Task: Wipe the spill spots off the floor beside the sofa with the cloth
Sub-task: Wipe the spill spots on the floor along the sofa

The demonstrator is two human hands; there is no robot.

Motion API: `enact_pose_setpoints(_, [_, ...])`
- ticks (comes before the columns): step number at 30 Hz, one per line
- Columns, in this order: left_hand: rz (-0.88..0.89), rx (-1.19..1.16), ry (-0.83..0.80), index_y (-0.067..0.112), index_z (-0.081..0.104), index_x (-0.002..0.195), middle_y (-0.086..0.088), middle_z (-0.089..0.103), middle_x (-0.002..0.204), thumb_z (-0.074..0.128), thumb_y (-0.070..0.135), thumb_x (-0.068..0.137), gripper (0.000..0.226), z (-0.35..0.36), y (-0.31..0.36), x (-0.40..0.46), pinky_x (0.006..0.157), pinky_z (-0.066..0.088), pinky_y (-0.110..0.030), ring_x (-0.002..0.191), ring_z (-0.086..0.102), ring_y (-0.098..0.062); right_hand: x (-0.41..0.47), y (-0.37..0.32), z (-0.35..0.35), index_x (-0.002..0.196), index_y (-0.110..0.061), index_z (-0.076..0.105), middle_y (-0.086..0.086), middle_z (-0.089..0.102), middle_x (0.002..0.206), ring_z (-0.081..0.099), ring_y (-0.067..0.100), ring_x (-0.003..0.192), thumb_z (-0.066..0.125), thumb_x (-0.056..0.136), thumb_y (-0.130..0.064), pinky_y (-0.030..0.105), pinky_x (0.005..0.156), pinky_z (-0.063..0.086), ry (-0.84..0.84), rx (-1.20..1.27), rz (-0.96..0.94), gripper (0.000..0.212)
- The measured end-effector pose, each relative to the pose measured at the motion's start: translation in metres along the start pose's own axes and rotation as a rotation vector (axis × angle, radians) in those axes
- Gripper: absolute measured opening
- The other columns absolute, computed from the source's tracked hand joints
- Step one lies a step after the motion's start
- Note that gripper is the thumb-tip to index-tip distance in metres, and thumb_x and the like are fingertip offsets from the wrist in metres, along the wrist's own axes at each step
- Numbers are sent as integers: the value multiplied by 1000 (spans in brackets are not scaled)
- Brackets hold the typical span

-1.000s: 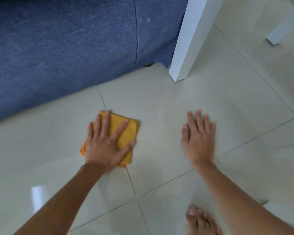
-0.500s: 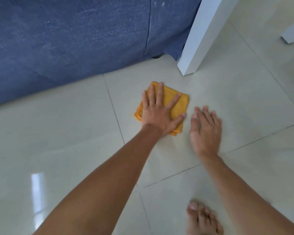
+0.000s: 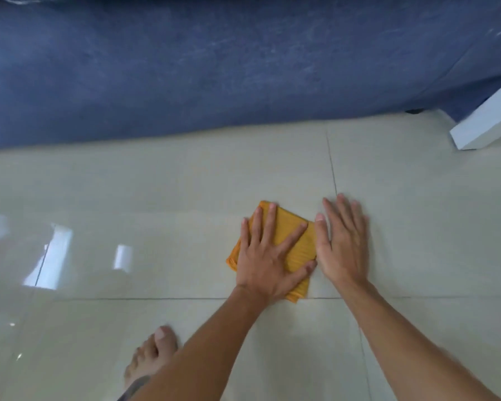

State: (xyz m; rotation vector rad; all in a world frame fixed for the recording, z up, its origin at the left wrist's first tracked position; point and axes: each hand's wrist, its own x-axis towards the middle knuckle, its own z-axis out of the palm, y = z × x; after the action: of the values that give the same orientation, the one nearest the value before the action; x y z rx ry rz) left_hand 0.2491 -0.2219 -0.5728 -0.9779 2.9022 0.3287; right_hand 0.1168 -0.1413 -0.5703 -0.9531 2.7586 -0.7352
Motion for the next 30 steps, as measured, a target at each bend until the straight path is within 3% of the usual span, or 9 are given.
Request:
enact_pose_setpoints(6, [-241,24,58,56,18,149,-10,3,167,26,84,80,76,-15,-113,-29,121,8,-58,153,3,-36,-12,-69,52,145,-17,50,9,41,157,28,30,150,30,98,-46,54,123,18,-20,-17,-167,59])
enact_pose_setpoints(12, [-450,34,92,56,10,150,-11,1,167,22,84,80,76,-27,-214,-52,122,10,-57,153,3,-37,-20,-94,75,149,-19,44,9,37,159,29,33,149,26,99,-45,57,122,17,-74,-229,-274,59])
enact_pose_setpoints(17, [-503,30,90,57,8,150,-12,-1,167,23,84,81,75,-27,-235,-52,122,6,-58,153,-1,-38,-21,-93,76,150,-21,42,8,35,160,27,32,150,28,99,-46,57,122,16,-98,-279,-267,59])
enact_pose_setpoints(22, [-479,-13,33,57,8,150,-10,-2,167,17,80,85,69,-35,-235,-54,122,4,-56,153,-2,-37,-18,-104,71,144,-18,51,10,45,154,36,36,145,32,96,-46,60,120,18,-72,-203,-246,59])
enact_pose_setpoints(25, [-508,-93,92,48,29,149,-7,20,163,28,64,94,58,-55,-244,-47,118,21,-51,150,16,-31,-13,-124,72,140,-17,55,10,50,150,40,36,141,34,95,-46,59,120,20,-80,-171,-312,58])
enact_pose_setpoints(27, [-495,-54,129,34,36,150,-6,36,157,46,38,97,55,-70,-259,-40,112,33,-50,145,29,-31,-10,-146,75,139,-16,56,10,51,150,40,36,142,31,95,-47,58,120,20,-121,-157,-370,59])
enact_pose_setpoints(30, [-412,14,22,23,41,150,-9,52,143,56,15,91,61,-86,-284,-28,107,39,-45,135,42,-32,-7,-177,79,141,-17,54,8,47,153,35,34,145,24,94,-49,57,122,14,-190,-156,-434,64])
